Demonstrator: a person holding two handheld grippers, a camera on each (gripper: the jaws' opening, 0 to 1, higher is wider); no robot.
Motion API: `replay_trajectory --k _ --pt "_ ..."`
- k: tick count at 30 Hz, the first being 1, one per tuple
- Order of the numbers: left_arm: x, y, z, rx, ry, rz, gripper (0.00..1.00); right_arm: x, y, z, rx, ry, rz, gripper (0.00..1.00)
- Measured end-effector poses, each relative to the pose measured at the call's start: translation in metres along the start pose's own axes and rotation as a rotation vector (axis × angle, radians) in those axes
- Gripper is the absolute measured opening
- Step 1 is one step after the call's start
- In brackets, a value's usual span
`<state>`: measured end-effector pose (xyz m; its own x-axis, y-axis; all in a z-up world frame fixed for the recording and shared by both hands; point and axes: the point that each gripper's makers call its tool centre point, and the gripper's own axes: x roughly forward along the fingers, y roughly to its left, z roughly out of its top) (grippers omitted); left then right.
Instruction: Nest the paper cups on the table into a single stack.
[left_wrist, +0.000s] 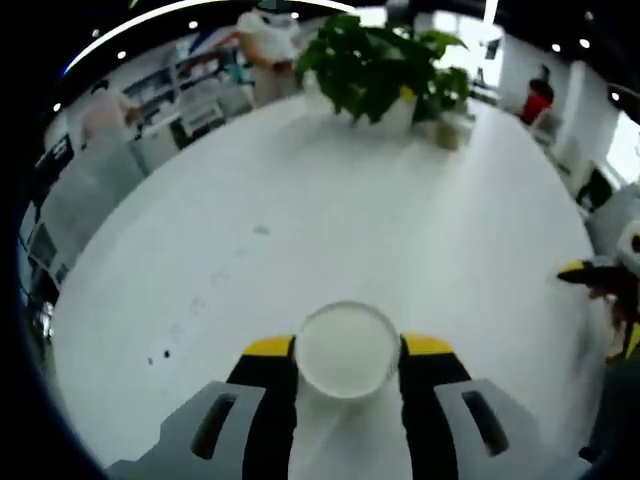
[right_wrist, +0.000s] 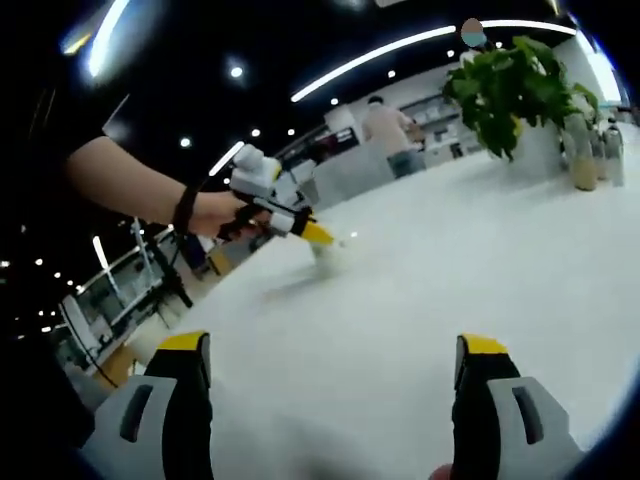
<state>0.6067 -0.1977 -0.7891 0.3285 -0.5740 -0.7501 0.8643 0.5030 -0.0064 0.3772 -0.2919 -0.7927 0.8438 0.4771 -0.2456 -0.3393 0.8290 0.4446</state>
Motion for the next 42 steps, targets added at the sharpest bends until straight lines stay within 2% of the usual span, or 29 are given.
replay_trajectory --k 6,12,15,18,23,30,32,36,38,42 --pt "-0.008 -0.007 0.004 0.003 -0.008 -0.019 0.38 -0.004 0.004 0.005 -0.012 -0.008 -0.001 1.00" --pt "-0.022 -0.015 0.015 -0.001 -0.023 -0.033 0.38 -0.009 0.006 0.014 -0.024 -0.006 -0.002 1.00" --pt "-0.032 -0.021 0.023 -0.002 -0.039 -0.038 0.38 -0.015 0.008 0.026 -0.034 -0.031 -0.009 1.00" --pt "-0.047 -0.027 0.036 0.006 -0.078 -0.031 0.38 -0.019 0.012 0.034 -0.058 -0.033 -0.011 0.99" --pt "-0.071 -0.036 0.046 0.037 -0.110 -0.036 0.38 -0.030 0.022 0.043 -0.093 -0.045 -0.021 1.00" --pt "-0.111 -0.051 0.046 0.060 -0.137 -0.061 0.38 -0.048 0.037 0.051 -0.132 -0.042 -0.043 0.99" --pt "-0.124 -0.055 0.045 0.090 -0.153 -0.060 0.38 -0.052 0.044 0.052 -0.141 -0.047 -0.049 0.99" --pt "-0.141 -0.058 0.036 0.101 -0.153 -0.063 0.38 -0.055 0.059 0.051 -0.141 -0.059 -0.047 0.99" --pt "-0.150 -0.061 0.031 0.097 -0.155 -0.069 0.38 -0.056 0.061 0.048 -0.157 -0.039 -0.060 0.99" --pt "-0.164 -0.069 0.020 0.115 -0.151 -0.087 0.38 -0.059 0.068 0.053 -0.150 -0.056 -0.071 0.99"
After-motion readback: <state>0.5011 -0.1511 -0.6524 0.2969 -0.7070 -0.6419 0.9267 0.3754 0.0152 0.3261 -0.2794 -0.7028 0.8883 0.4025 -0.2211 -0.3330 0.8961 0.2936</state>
